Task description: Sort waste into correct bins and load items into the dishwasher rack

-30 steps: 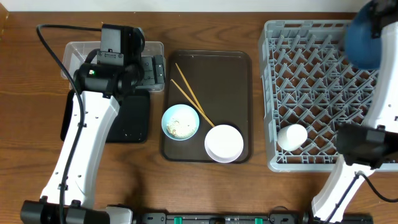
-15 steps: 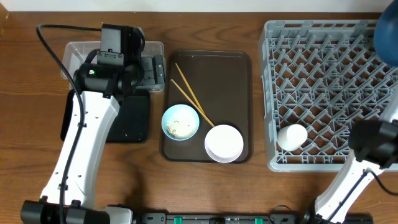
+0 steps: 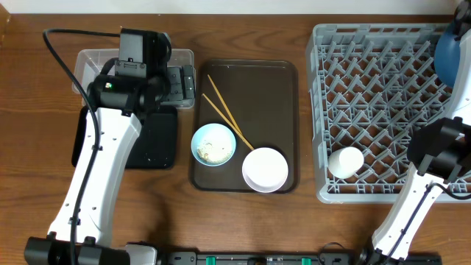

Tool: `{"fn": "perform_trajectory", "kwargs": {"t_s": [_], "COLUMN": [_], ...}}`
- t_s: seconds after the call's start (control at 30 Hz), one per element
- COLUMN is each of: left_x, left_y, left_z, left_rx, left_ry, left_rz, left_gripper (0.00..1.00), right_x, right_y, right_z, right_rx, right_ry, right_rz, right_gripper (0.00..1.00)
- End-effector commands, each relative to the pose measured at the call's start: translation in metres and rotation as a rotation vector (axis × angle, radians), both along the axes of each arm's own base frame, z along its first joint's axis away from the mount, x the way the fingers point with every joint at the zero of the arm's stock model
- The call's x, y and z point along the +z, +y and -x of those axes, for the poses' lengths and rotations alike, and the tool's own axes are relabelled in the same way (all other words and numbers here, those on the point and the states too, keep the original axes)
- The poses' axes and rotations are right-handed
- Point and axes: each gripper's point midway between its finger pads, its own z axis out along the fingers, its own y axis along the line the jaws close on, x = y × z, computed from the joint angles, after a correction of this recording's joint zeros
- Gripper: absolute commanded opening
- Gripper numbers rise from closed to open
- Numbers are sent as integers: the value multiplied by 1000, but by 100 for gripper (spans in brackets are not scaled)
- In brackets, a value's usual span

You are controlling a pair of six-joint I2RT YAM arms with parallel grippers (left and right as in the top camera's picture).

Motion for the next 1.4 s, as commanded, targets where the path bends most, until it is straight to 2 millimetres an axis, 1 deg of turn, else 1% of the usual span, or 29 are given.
{"fn": "perform_trajectory", "kwargs": {"t_s": [0.0,0.1,0.33,0.43,0.53,0.6,0.67,0.8,1.0,1.13,1.17,1.27,1.3,1.33,1.37], "left_x": [5,5,5,5,5,5,5,5,5,5,5,5,5,5,5], "left_y": [4,4,4,4,4,4,4,4,4,4,4,4,4,4,4], "left_z": [-3,-3,-3,-3,-3,-3,-3,-3,-3,-3,-3,-3,-3,-3,-3], "left_rx": [12,12,12,12,12,12,12,12,12,12,12,12,12,12,12], "left_ry": [-13,-13,-14,-13,-13,-14,-13,-13,-13,-13,-13,-13,-14,-13,-13], "left_rz": [-12,-12,-12,-12,-12,-12,-12,-12,-12,-12,-12,-12,-12,-12,-12], "left_gripper": [94,95,94,95,94,95,95,95,95,94,95,95,95,95,95], "right_x": [0,2,-3,-10,-17,-17,-14,-11,-19,-25,-27,-29,-30,-31,-31], "right_y": [-5,-4,7,19,36,46,52,64,95,111,114,119,120,121,121], "right_z": [1,-2,-4,-5,-9,-14,-18,-25,-29,-27,-26,-24,-23,-22,-22], "right_rx": [7,30,51,77,118,135,140,156,199,206,207,204,205,202,200], "right_ry": [52,79,110,151,180,185,175,163,196,211,218,225,233,232,228], "right_rz": [34,48,37,19,-8,-6,6,22,3,-18,-23,-35,-37,-39,-40], "right_gripper": [1,1,1,1,1,2,2,8,11,19,22,37,40,46,64]}}
